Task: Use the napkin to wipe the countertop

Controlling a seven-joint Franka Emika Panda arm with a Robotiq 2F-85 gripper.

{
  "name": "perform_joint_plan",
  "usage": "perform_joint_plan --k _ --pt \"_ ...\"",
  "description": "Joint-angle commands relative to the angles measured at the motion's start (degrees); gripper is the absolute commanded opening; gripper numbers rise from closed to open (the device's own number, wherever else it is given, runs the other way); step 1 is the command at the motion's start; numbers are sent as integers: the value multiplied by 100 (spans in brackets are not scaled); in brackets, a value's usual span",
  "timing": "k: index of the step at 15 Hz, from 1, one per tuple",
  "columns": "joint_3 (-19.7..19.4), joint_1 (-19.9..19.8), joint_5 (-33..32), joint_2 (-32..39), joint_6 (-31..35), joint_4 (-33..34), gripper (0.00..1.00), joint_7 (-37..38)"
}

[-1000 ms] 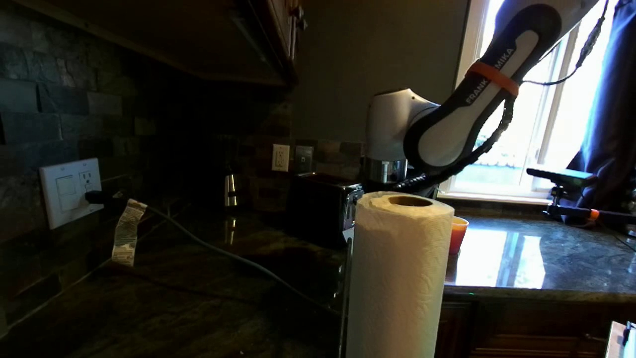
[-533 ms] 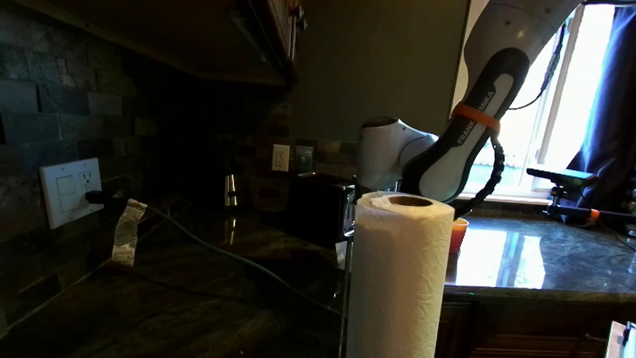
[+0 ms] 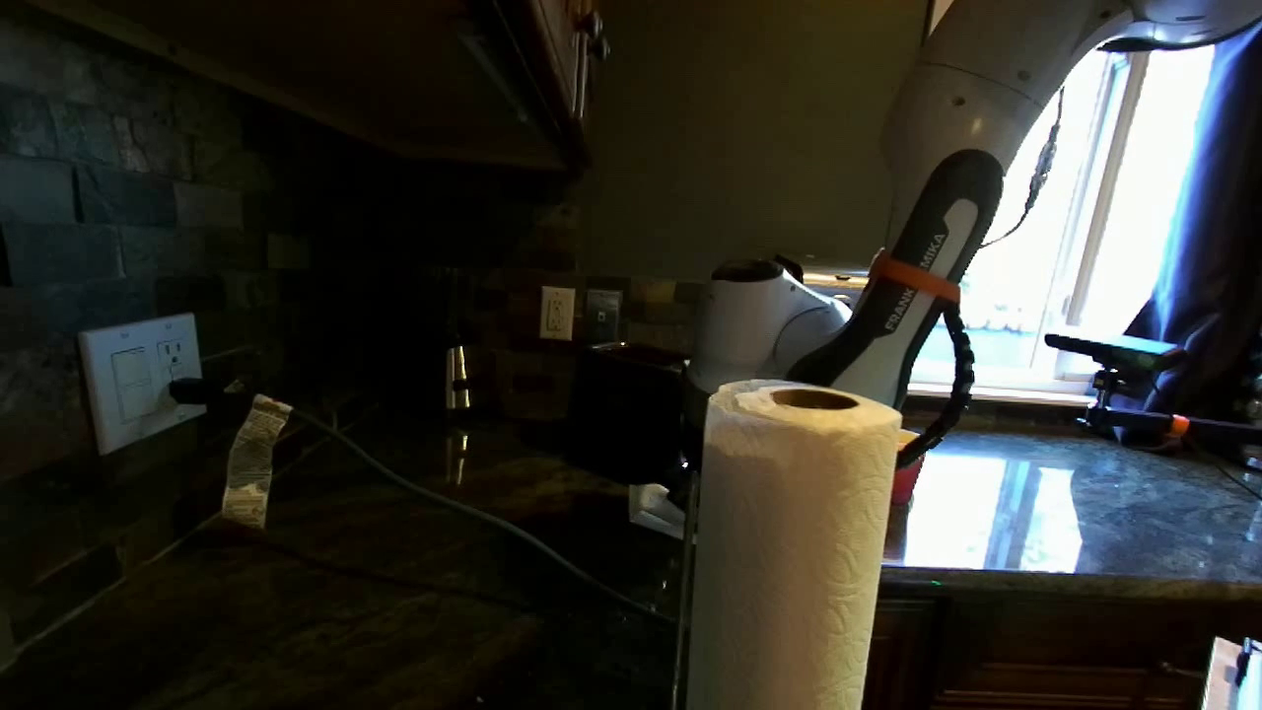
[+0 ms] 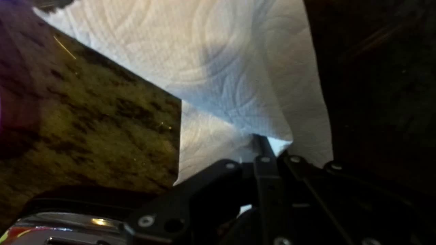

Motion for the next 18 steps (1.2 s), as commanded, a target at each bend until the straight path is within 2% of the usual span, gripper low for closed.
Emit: perform_joint_plan --k 1,3,6,8,11,13,14,18 --pt "-44 72 -138 557 603 370 1 116" --pt "197 -76 57 704 1045 443 1 -111" --pt "807 -533 341 924 1491 455 1 -507" --pt "1264 -917 463 984 1553 399 1 -723" --pt "1545 -1202 489 940 1331 332 1 -801" --pt "1459 -1172 455 819 1095 300 1 -677" --pt "1280 -1024 445 686 909 253 1 -499" --pt "1112 -863 410 360 163 101 1 -173"
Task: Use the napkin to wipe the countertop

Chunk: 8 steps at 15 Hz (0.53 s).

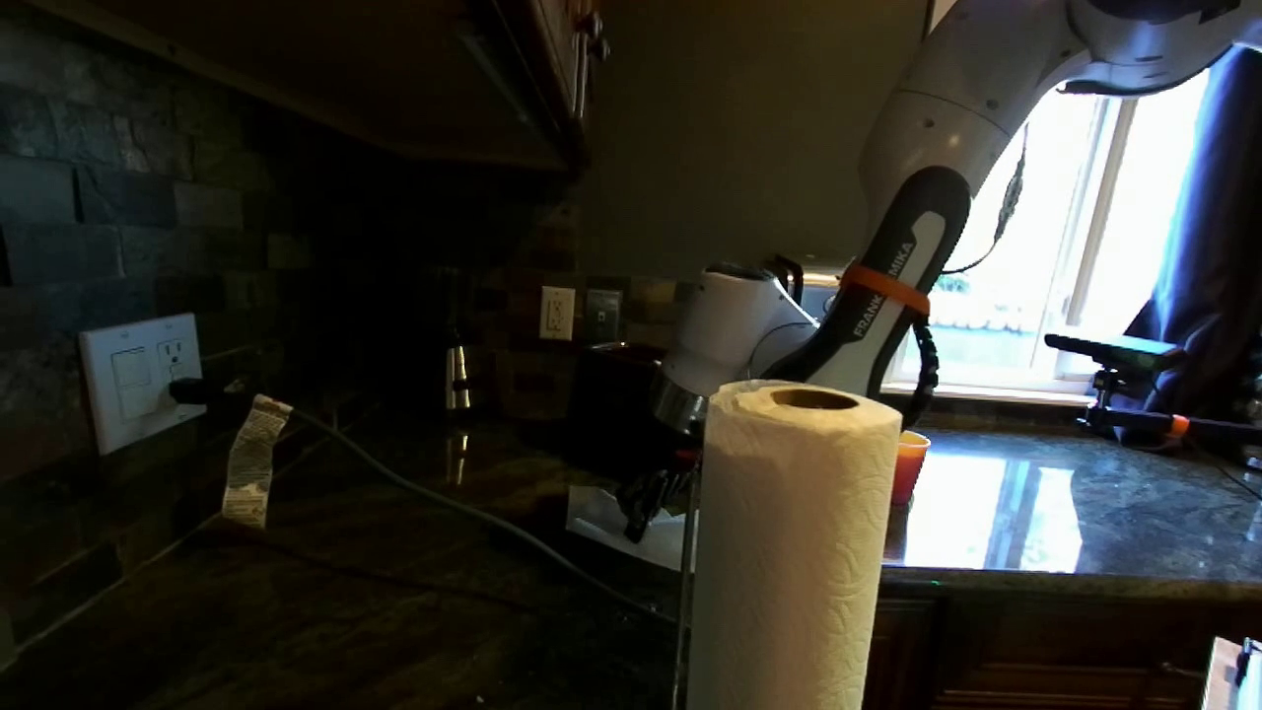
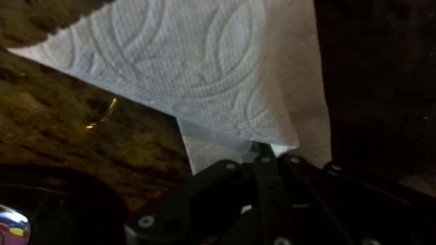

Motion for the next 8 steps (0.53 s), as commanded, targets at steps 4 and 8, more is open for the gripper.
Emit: perform_joint_plan --k 4,8 --pt "107 -20 266 -175 -1309 -304 1 14" --pt "390 -114 492 72 -1215 -110 1 -378"
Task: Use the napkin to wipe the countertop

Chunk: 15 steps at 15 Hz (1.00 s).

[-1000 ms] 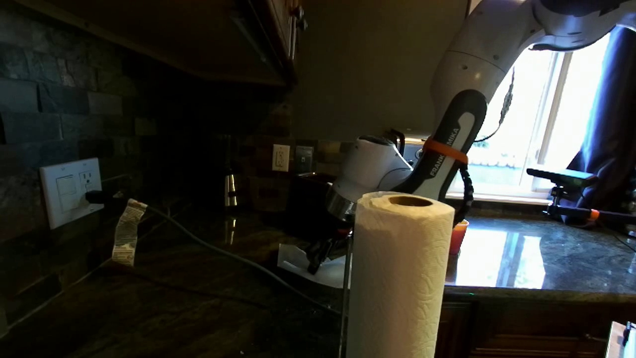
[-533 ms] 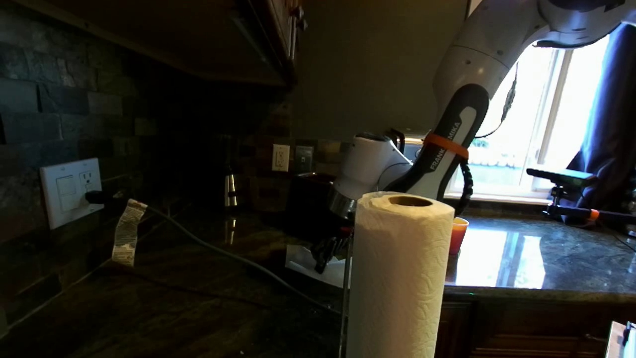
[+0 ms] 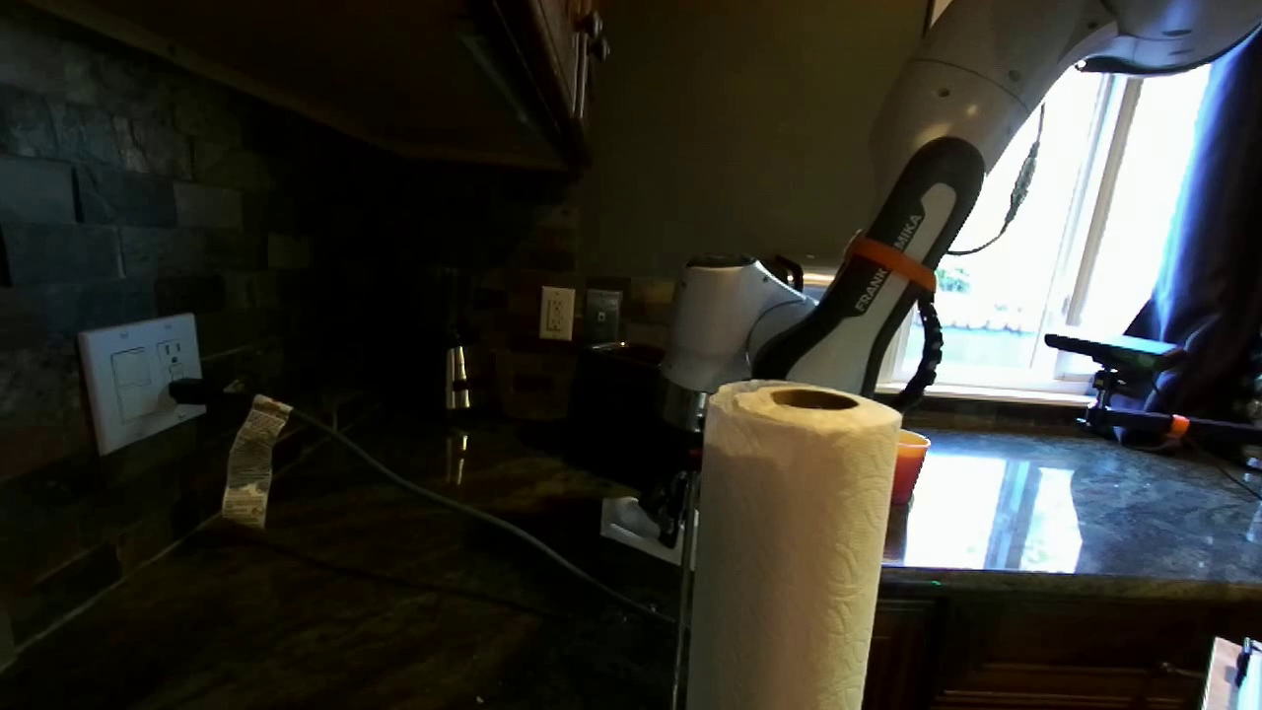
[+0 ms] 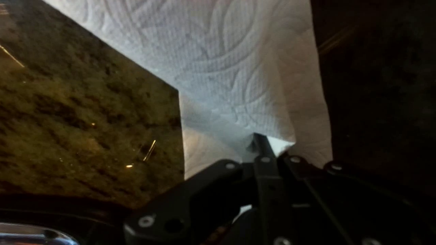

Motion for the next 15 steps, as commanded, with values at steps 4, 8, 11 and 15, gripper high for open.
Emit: perform_joint_plan --k 4,8,11,15 --pt "366 -144 189 539 386 115 1 -480" --pt "694 -298 266 819 780 287 1 -837" --pt "1116 -605 385 1055 965 354 1 -1332" --pt "1616 -976 1223 1201 937 336 1 -2746"
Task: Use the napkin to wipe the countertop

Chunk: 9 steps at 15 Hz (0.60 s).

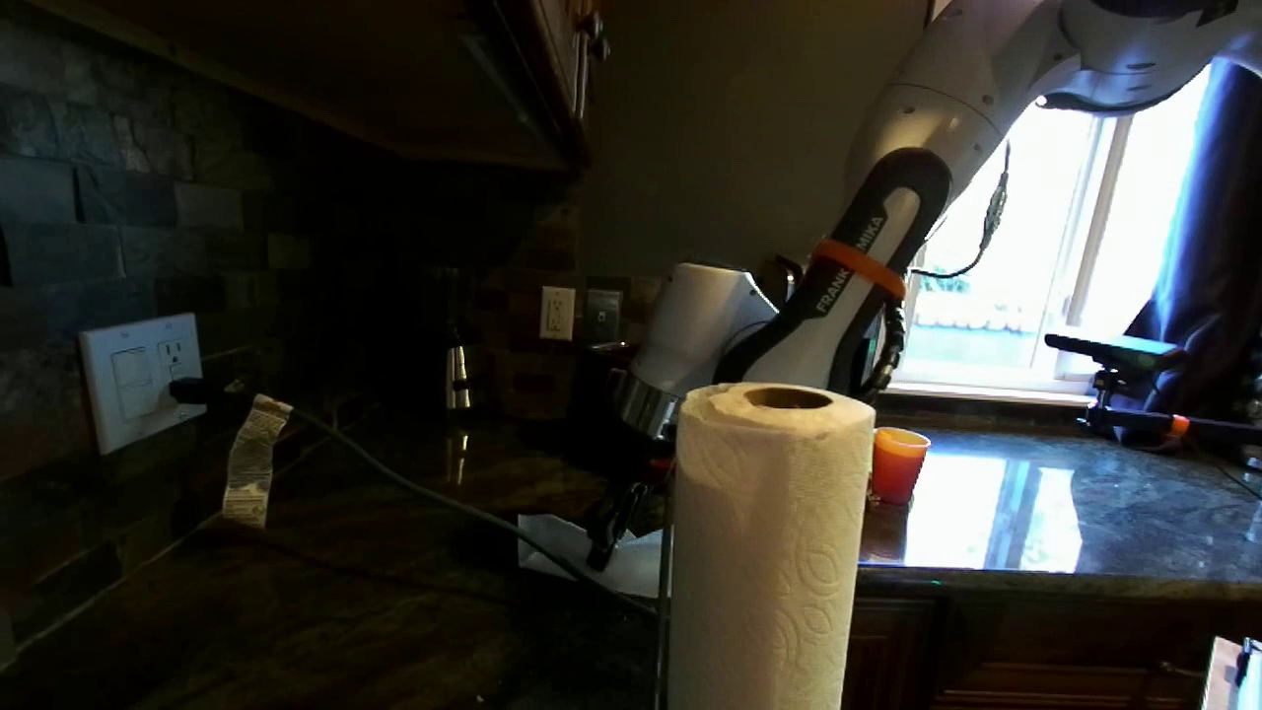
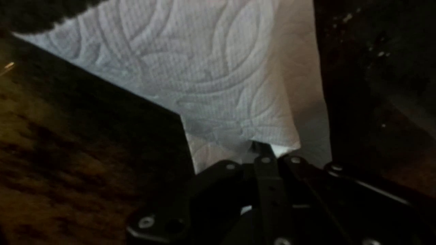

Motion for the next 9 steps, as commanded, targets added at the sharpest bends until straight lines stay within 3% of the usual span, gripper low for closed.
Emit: perform_joint_plan --k 1,5,6,9 --pt "788 -665 188 707 -99 112 1 -853" --pt "1464 -1298 152 1030 -513 193 1 -1654" --pt "1302 -1044 920 927 -527 155 1 -2357" --pt "1395 -1082 1524 952 -916 283 1 -3165"
